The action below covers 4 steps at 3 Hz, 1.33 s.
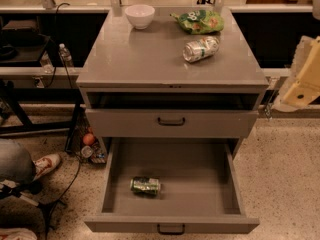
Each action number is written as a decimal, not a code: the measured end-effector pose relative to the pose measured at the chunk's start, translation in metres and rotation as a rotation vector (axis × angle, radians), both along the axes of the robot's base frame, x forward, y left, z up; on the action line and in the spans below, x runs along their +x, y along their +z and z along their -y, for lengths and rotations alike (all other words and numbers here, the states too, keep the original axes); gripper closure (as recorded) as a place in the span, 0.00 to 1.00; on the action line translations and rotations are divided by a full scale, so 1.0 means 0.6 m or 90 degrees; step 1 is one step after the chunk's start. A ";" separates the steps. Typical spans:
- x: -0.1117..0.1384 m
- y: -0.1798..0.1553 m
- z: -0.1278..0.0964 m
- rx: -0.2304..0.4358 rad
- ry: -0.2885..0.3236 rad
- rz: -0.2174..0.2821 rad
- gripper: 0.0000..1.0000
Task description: Pick green can from middle drawer and place on counter
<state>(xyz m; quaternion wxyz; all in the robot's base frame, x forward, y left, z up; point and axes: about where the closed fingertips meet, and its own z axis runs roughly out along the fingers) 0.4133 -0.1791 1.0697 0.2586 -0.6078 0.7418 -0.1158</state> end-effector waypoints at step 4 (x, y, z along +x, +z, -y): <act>0.058 -0.172 -0.048 0.043 0.094 -0.100 0.00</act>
Offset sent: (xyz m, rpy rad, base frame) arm 0.0135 0.0133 -0.0357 0.0027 0.0766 0.0755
